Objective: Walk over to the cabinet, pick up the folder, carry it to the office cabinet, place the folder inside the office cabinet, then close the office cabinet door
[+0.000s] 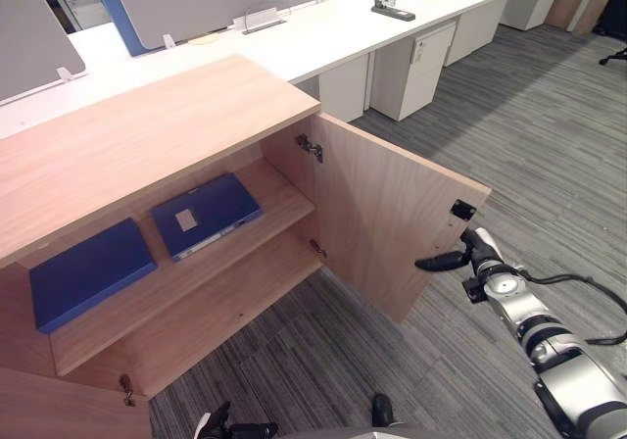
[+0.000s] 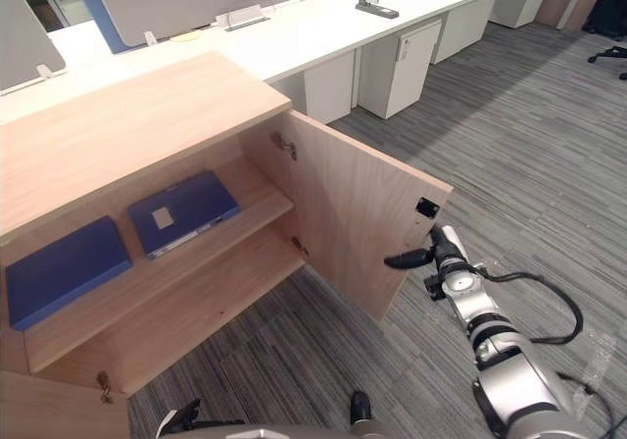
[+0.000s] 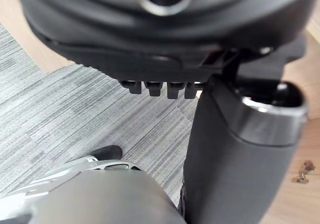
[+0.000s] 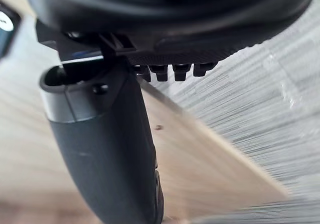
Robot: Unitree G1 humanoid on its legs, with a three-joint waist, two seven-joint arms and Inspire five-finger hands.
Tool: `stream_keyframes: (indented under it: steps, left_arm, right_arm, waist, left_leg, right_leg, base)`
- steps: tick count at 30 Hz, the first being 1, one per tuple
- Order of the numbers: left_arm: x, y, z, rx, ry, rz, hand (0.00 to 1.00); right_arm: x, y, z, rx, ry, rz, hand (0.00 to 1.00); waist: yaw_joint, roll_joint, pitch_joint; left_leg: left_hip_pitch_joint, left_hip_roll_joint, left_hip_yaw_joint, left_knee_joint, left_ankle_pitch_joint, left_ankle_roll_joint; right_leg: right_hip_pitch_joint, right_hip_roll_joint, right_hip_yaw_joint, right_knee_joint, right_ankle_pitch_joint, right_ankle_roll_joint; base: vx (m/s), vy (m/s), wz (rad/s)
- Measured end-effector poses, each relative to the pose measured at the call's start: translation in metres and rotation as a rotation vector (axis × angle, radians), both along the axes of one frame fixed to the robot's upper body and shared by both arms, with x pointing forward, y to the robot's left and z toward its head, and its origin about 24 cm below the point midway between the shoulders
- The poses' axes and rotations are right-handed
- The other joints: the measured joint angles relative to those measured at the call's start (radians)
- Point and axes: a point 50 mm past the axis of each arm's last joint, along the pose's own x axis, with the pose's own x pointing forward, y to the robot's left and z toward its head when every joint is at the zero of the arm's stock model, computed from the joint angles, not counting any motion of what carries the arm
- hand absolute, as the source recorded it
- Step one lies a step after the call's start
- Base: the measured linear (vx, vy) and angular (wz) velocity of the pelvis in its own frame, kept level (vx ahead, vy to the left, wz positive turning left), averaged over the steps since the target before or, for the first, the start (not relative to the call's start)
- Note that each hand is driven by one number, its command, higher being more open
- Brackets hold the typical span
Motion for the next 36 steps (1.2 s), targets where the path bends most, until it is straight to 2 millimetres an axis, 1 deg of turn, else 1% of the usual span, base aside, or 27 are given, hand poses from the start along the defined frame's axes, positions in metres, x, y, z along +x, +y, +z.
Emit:
stream_keyframes:
  steps: [1,2,3,4,5,7,8,10,11,13,14,17,19,21,23,25,26,27,28,29,30,31,32,33,34,35,36]
  left_arm:
    - [0.0,0.0,0.0,0.0,0.002,-0.018,1.0]
    - [0.001,0.001,0.0,-0.003,0.003,-0.025,1.0]
    - [0.002,0.002,0.001,-0.003,0.004,-0.045,1.0]
    - [0.003,0.002,0.001,-0.006,0.007,-0.054,1.0]
    - [0.004,0.002,0.001,-0.008,0.008,-0.062,1.0]
    - [0.008,0.0,0.0,-0.014,0.013,-0.089,1.0]
    - [0.009,0.0,0.0,-0.018,0.012,-0.092,1.0]
    - [0.01,0.0,0.0,-0.023,0.009,-0.092,1.0]
    - [0.009,0.002,0.001,-0.024,0.008,-0.074,1.0]
    - [0.009,0.005,0.001,-0.016,0.007,-0.062,1.0]
    - [0.008,0.007,0.001,-0.012,0.01,-0.058,1.0]
    - [0.006,0.009,0.002,-0.006,0.012,-0.057,1.0]
    - [0.006,0.009,0.002,-0.004,0.011,-0.056,1.0]
    - [0.007,0.009,0.002,-0.005,0.01,-0.054,1.0]
    - [0.007,0.009,0.002,-0.006,0.006,-0.053,1.0]
    - [0.008,0.007,0.002,-0.009,0.002,-0.052,1.0]
    - [0.009,0.005,0.002,-0.012,-0.003,-0.05,1.0]
    - [0.011,0.002,0.001,-0.021,-0.012,-0.038,1.0]
    - [0.011,-0.002,0.001,-0.029,-0.019,-0.028,1.0]
    - [0.014,-0.009,0.001,-0.041,-0.035,-0.018,1.0]
    - [0.014,-0.011,0.001,-0.047,-0.039,-0.008,1.0]
    - [0.014,-0.012,0.001,-0.046,-0.042,-0.006,1.0]
    - [0.014,-0.012,0.001,-0.047,-0.043,0.0,1.0]
    - [0.014,-0.013,0.001,-0.047,-0.046,0.005,1.0]
    - [0.013,-0.013,0.001,-0.041,-0.046,0.013,1.0]
    - [0.015,-0.002,0.004,-0.013,-0.068,0.063,1.0]
    - [0.011,0.008,0.005,0.01,-0.067,0.098,1.0]
  right_arm:
    - [-0.007,0.008,-0.001,-0.1,0.066,0.168,1.0]
    - [-0.011,0.014,-0.001,-0.142,0.107,0.269,1.0]
    - [-0.019,0.029,0.002,-0.18,0.186,0.453,1.0]
    - [-0.029,0.046,0.003,-0.187,0.254,0.612,1.0]
    - [-0.035,0.057,0.002,-0.174,0.298,0.695,1.0]
    - [-0.057,0.093,-0.003,-0.088,0.395,0.911,1.0]
    - [-0.063,0.103,-0.002,-0.063,0.412,0.967,1.0]
    - [-0.081,0.127,0.003,0.015,0.421,1.125,1.0]
    - [-0.086,0.135,0.008,0.041,0.393,1.176,1.0]
    - [-0.083,0.136,0.012,0.046,0.364,1.176,1.0]
    - [-0.079,0.132,0.013,0.043,0.349,1.148,1.0]
    - [-0.071,0.12,0.017,0.02,0.322,1.083,1.0]
    - [-0.073,0.114,0.016,0.028,0.322,1.053,1.0]
    - [-0.078,0.11,0.009,0.045,0.343,1.025,1.0]
    - [-0.085,0.104,-0.005,0.06,0.387,0.983,1.0]
    - [-0.092,0.094,-0.029,0.048,0.446,0.902,1.0]
    - [-0.094,0.088,-0.04,0.041,0.465,0.852,1.0]
    - [-0.096,0.079,-0.055,0.024,0.488,0.767,1.0]
    - [-0.095,0.072,-0.064,-0.026,0.489,0.716,1.0]
    - [-0.099,0.055,-0.08,-0.076,0.507,0.589,1.0]
    - [-0.107,0.042,-0.089,-0.07,0.526,0.48,1.0]
    - [-0.117,0.031,-0.098,-0.047,0.532,0.357,1.0]
    - [-0.128,0.021,-0.105,-0.023,0.523,0.229,1.0]
    - [-0.134,0.013,-0.108,0.009,0.505,0.119,1.0]
    - [-0.152,0.0,-0.117,0.05,0.495,-0.064,1.0]
    - [-0.173,0.003,-0.129,0.097,0.501,-0.238,1.0]
    - [-0.182,0.008,-0.135,0.125,0.505,-0.294,1.0]
  waist:
    - [-0.006,-0.002,0.0]
    - [-0.009,-0.004,-0.001]
    - [-0.01,-0.007,-0.003]
    - [-0.01,-0.012,-0.003]
    - [-0.009,-0.015,-0.005]
    - [-0.001,-0.022,-0.007]
    - [0.0,-0.022,-0.006]
    - [0.008,-0.026,-0.006]
    - [0.014,-0.035,-0.012]
    - [0.02,-0.05,-0.02]
    - [0.022,-0.059,-0.025]
    - [0.025,-0.068,-0.032]
    - [0.029,-0.068,-0.033]
    - [0.035,-0.067,-0.033]
    - [0.043,-0.065,-0.033]
    - [0.044,-0.056,-0.029]
    - [0.047,-0.049,-0.025]
    - [0.055,-0.036,-0.019]
    - [0.059,-0.02,-0.013]
    - [0.067,0.008,-0.002]
    - [0.073,0.011,0.0]
    - [0.073,0.014,0.0]
    - [0.074,0.024,-0.002]
    - [0.072,0.033,0.001]
    - [0.061,0.053,-0.003]
    - [0.063,0.057,-0.008]
    - [0.065,0.041,-0.01]
  left_leg:
    - [-0.002,0.004,0.0,0.0,0.001,-0.002]
    - [-0.004,0.006,0.001,0.0,0.002,-0.003]
    - [-0.009,0.013,0.002,0.004,0.002,-0.003]
    - [-0.009,0.021,0.002,0.005,0.002,-0.003]
    - [-0.009,0.024,0.001,0.006,0.002,-0.003]
    - [-0.011,0.032,0.0,0.007,0.003,-0.004]
    - [-0.012,0.033,0.0,0.007,0.004,-0.003]
    - [-0.014,0.032,0.0,0.007,0.004,-0.003]
    - [-0.019,0.03,0.0,0.008,0.004,-0.003]
    - [-0.029,0.027,0.001,0.01,0.004,-0.003]
    - [-0.028,0.024,0.001,0.009,0.005,-0.002]
    - [-0.027,0.017,0.001,0.008,0.005,-0.002]
    - [-0.027,0.015,0.0,0.008,0.005,-0.002]
    - [-0.029,0.015,-0.004,0.007,0.005,-0.002]
    - [-0.032,0.014,-0.015,0.007,0.006,-0.001]
    - [-0.041,0.01,-0.062,0.012,0.009,0.0]
    - [-0.045,0.007,-0.089,0.015,0.011,0.003]
    - [-0.052,-0.001,-0.125,0.021,0.013,0.006]
    - [-0.064,-0.01,-0.16,0.03,0.012,0.011]
    - [-0.081,-0.036,-0.231,0.053,0.011,0.025]
    - [-0.092,-0.064,-0.284,0.066,0.01,0.037]
    - [-0.105,-0.102,-0.35,0.086,0.007,0.048]
    - [-0.123,-0.136,-0.426,0.109,-0.002,0.063]
    - [-0.137,-0.154,-0.479,0.126,-0.004,0.068]
    - [-0.161,-0.174,-0.576,0.149,-0.002,0.072]
    - [-0.189,-0.189,-0.683,0.165,0.007,0.056]
    - [-0.202,-0.202,-0.716,0.164,0.012,0.047]
  right_leg:
    - [-0.003,0.004,0.003,0.0,-0.001,-0.001]
    - [-0.005,0.007,0.004,0.0,0.0,-0.002]
    - [-0.011,0.014,0.008,0.0,0.001,-0.007]
    - [-0.011,0.022,0.009,0.0,0.0,-0.014]
    - [-0.011,0.026,0.009,0.0,-0.001,-0.016]
    - [-0.012,0.034,0.009,0.0,-0.001,-0.023]
    - [-0.013,0.035,0.008,0.0,-0.001,-0.023]
    - [-0.015,0.033,0.009,0.0,0.0,-0.023]
    - [-0.019,0.031,0.009,0.0,0.002,-0.022]
    - [-0.028,0.029,0.011,0.0,0.005,-0.02]
    - [-0.028,0.026,0.012,0.0,0.006,-0.019]
    - [-0.027,0.018,0.013,0.0,0.008,-0.016]
    - [-0.027,0.016,0.012,0.0,0.008,-0.015]
    - [-0.027,0.015,0.008,0.0,0.008,-0.015]
    - [-0.022,0.013,-0.007,0.0,0.006,-0.014]
    - [-0.003,0.003,-0.048,0.0,-0.005,-0.009]
    - [0.01,-0.004,-0.072,0.0,-0.011,-0.006]
    - [0.026,-0.017,-0.109,0.003,-0.023,0.004]
    - [0.025,-0.034,-0.141,0.036,-0.049,0.015]
    - [0.004,-0.083,-0.205,0.165,-0.13,0.028]
    - [-0.007,-0.129,-0.246,0.259,-0.189,0.043]
    - [-0.007,-0.18,-0.281,0.346,-0.244,0.054]
    - [-0.01,-0.207,-0.264,0.414,-0.272,0.033]
    - [-0.013,-0.212,-0.209,0.455,-0.281,0.006]
    - [-0.053,-0.189,-0.044,0.561,-0.281,-0.065]
    - [-0.09,-0.122,0.195,0.638,-0.358,-0.038]
    - [-0.094,-0.097,0.273,0.634,-0.385,-0.007]
  base:
    - [-0.02,-0.005,-0.05]
    - [-0.03,-0.016,-0.08]
    - [-0.03,-0.035,-0.08]
    - [-0.03,-0.044,-0.07]
    - [-0.03,-0.057,-0.03]
    - [-0.03,-0.045,-0.01]
    - [-0.03,-0.014,0.0]
    - [-0.04,0.019,0.0]
    - [-0.05,0.035,0.0]
    - [-0.04,0.029,-0.01]
    - [-0.04,0.034,-0.01]
    - [-0.03,0.049,0.0]
    - [-0.04,0.045,0.02]
    - [-0.03,0.022,0.05]
    - [-0.03,0.006,0.21]
    - [-0.04,0.004,0.59]
    - [-0.05,0.018,0.83]
    - [-0.04,0.024,0.93]
    - [-0.07,0.092,1.42]
    - [-0.05,0.123,1.61]
    - [-0.03,0.13,1.96]
    - [0.0,0.071,1.89]
    - [0.0,0.025,1.88]
    - [0.0,0.022,2.2]
    - [0.06,-0.072,2.67]
    - [0.08,-0.134,2.57]
    - [0.1,-0.285,2.22]
